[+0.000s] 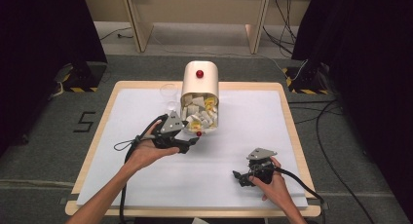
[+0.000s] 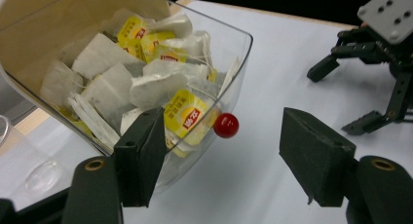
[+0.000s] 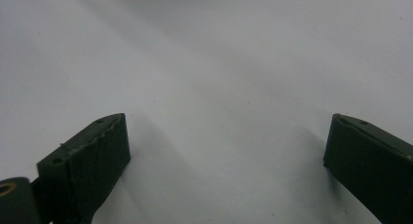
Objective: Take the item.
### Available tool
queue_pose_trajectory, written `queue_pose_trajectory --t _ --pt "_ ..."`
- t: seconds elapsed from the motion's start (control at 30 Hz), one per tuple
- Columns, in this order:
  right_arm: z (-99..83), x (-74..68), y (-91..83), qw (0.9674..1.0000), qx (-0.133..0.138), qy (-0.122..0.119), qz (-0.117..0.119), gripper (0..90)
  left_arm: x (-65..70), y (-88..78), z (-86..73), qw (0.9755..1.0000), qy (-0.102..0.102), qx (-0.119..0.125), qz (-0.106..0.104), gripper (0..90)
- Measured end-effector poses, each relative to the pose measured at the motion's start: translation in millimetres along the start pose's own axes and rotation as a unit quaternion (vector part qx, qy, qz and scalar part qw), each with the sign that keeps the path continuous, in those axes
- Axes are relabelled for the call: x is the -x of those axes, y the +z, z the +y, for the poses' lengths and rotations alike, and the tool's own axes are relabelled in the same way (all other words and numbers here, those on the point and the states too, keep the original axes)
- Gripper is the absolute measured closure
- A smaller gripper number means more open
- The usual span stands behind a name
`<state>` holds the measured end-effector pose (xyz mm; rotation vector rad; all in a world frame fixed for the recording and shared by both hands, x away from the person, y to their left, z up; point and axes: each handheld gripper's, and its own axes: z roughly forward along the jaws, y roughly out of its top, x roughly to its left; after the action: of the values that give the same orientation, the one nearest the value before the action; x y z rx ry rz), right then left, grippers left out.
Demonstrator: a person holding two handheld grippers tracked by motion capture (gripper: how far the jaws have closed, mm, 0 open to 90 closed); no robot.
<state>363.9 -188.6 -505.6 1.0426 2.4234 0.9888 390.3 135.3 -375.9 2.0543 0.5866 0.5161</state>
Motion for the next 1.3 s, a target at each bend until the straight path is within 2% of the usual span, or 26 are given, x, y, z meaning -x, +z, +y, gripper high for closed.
queue_pose_trajectory --t 0.1,0.2,0.33,0.47,0.63,0.77,0.83,0.9,0.97,1.07,1.3 --pt "0.0 0.0 0.0 1.0 0.0 0.0 0.0 3.3 -2.3 -2.2 3.0 0.9999 -0.003 0.01 0.005 34.0" --pt "0.0 0.0 0.0 1.0 0.0 0.0 0.0 3.3 -11.5 -5.0 12.1 0.9995 -0.001 0.024 0.022 36.7" --pt "0.0 -0.1 0.1 1.0 0.001 0.0 0.0 3.3 -19.5 -2.1 16.6 0.9994 0.004 0.021 0.028 44.4" --pt "0.0 0.1 0.1 1.0 0.001 0.0 0.0 3.3 -30.9 9.6 17.6 0.9996 0.001 0.011 0.024 51.3" --pt "0.0 0.1 0.1 1.0 0.001 0.0 0.0 3.3 -38.6 18.8 17.5 0.9999 0.0 0.005 0.013 53.5" --pt "0.1 0.1 0.1 1.0 0.001 0.0 0.0 3.2 -39.6 28.2 20.1 0.9999 0.012 -0.007 0.005 55.3" --pt "0.1 -0.1 0.0 1.0 0.001 0.001 0.0 3.3 -40.3 33.6 20.3 0.9997 0.018 -0.016 -0.003 59.9" --pt "0.1 -0.1 0.0 1.0 0.001 0.0 0.0 3.3 -42.0 37.0 20.0 0.9997 0.015 -0.014 -0.009 68.8" --pt "0.1 -0.1 0.0 1.0 0.0 0.002 0.001 3.3 -44.0 38.4 19.9 0.9998 0.014 -0.012 -0.007 78.0" --pt "0.1 -0.1 0.0 1.0 0.001 0.0 0.0 3.3 -45.5 38.1 21.0 0.9998 0.016 -0.009 -0.006 86.5" --pt "0.1 -0.1 0.1 1.0 0.001 0.001 0.0 3.3 -42.4 27.8 31.1 0.9997 0.023 0.009 -0.008 88.6"
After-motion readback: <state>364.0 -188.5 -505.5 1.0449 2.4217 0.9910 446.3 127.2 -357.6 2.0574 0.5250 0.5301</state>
